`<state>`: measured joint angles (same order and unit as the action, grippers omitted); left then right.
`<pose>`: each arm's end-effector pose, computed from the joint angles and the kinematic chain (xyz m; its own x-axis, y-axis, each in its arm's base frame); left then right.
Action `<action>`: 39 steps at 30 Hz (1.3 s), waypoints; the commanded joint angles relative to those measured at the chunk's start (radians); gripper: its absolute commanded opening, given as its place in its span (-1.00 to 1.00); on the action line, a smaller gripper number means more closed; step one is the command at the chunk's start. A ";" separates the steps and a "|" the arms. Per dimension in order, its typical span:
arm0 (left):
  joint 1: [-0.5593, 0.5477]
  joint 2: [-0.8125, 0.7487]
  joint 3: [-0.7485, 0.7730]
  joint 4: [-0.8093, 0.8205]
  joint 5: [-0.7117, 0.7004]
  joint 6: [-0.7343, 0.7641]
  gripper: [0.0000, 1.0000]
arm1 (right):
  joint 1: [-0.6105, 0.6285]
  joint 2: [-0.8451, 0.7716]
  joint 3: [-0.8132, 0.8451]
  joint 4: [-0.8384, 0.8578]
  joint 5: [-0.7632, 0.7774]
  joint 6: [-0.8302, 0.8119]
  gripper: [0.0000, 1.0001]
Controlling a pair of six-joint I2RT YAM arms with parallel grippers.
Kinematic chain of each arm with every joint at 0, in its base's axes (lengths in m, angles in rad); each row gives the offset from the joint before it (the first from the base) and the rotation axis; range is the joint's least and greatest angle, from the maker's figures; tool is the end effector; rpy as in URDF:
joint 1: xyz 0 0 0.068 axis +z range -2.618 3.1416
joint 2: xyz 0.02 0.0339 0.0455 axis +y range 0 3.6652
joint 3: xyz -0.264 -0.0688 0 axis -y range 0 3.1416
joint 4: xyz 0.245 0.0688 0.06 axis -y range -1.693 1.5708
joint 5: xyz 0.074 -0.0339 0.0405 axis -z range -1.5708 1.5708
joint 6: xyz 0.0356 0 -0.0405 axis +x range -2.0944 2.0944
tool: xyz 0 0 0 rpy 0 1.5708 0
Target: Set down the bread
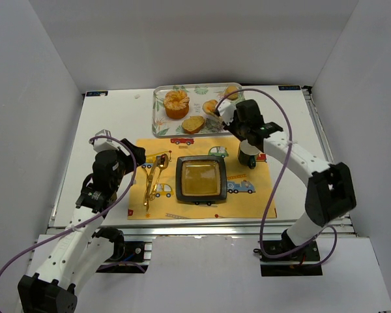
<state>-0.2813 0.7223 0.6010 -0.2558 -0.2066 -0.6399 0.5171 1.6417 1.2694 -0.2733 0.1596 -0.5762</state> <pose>0.1688 -0.0412 0.2779 -0.3366 -0.5111 -0.7909 -0.1403 0.8577 -0.4946 0.3296 0.1809 0.2779 -0.2328 -0.7512 -0.6177 -0.6017 0.6102 -0.5154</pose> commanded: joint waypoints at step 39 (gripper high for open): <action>0.001 -0.035 0.008 0.010 -0.001 -0.003 0.69 | 0.073 -0.614 -0.324 -0.458 -0.646 -0.237 -0.11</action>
<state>-0.2813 0.6907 0.6010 -0.2516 -0.2024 -0.6445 0.5850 1.0534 0.8913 -0.7071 -0.4343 -0.7979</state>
